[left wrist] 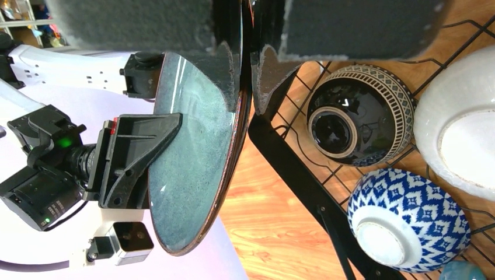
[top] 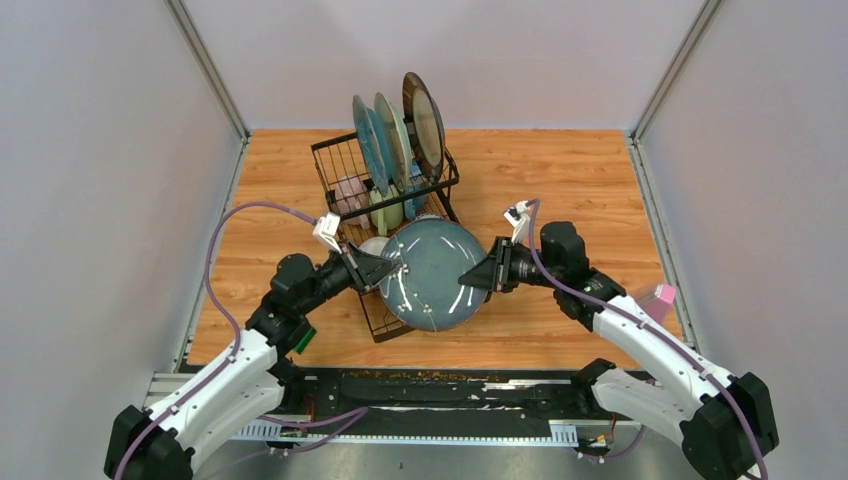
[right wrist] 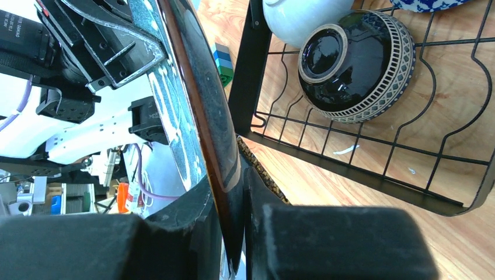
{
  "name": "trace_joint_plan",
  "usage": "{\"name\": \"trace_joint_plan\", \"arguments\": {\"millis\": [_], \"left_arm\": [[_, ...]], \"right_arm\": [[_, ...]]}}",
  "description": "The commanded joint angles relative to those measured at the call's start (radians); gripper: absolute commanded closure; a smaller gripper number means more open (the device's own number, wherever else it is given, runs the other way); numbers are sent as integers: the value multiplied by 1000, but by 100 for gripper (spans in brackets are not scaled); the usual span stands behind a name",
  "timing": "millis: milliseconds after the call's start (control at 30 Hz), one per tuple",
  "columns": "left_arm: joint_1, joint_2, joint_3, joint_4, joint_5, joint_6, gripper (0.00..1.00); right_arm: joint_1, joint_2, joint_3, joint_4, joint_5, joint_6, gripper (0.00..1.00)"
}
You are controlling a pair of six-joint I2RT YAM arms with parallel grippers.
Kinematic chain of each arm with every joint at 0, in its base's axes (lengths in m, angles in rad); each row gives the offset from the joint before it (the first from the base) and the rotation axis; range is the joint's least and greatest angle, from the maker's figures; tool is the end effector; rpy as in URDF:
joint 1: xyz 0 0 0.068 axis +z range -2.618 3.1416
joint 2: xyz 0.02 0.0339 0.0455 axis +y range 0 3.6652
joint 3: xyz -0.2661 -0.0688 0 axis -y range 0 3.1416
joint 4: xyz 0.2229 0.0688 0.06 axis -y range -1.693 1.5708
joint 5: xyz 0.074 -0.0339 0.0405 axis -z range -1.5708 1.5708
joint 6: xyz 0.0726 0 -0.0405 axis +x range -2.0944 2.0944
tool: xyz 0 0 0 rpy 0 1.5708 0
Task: Load the mixed dishes into the dish rack
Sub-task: Insert the plate into the dish rack.
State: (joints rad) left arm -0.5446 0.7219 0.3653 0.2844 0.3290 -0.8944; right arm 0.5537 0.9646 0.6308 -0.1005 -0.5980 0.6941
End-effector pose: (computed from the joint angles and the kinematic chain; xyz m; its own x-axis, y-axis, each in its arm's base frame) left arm 0.1524 -0.1198 0.2575 -0.6359 -0.4777 -0.6062 0.4313 0.4313 -0.7924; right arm 0.1658 0.1506 0.2595 -0.8310 0.1078 -0.5457 -0.4390 0.4754 0.7624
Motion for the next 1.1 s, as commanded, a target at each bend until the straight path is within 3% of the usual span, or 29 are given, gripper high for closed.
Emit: {"name": "trace_joint_plan", "arguments": {"millis": [0, 167, 400, 533, 767, 867, 933, 967, 1067], "left_arm": [[-6, -23, 12, -5, -55, 13, 100], [-6, -52, -18, 10, -90, -10, 100], [-6, -82, -87, 73, -128, -78, 100], [-6, -102, -96, 60, -144, -86, 100], [-6, -117, -109, 47, -162, -87, 100], [-6, -109, -115, 49, -163, -92, 99], [-6, -111, -116, 41, -164, -91, 87], [-6, -113, -114, 28, -167, -91, 76], [-6, -135, -112, -6, -182, -81, 62]], "right_arm": [[14, -19, 66, 122, -11, 21, 89], [14, -28, 57, 187, -52, 100, 70], [14, -29, 42, 234, -64, 158, 63], [14, -40, 37, 241, -52, 173, 70], [15, -48, 59, 267, -70, 180, 100], [17, -54, 76, 238, -45, 161, 100], [26, -59, 96, 195, -13, 127, 100], [36, -62, 108, 169, 20, 110, 100], [66, -66, 146, 90, 95, 56, 100]]}}
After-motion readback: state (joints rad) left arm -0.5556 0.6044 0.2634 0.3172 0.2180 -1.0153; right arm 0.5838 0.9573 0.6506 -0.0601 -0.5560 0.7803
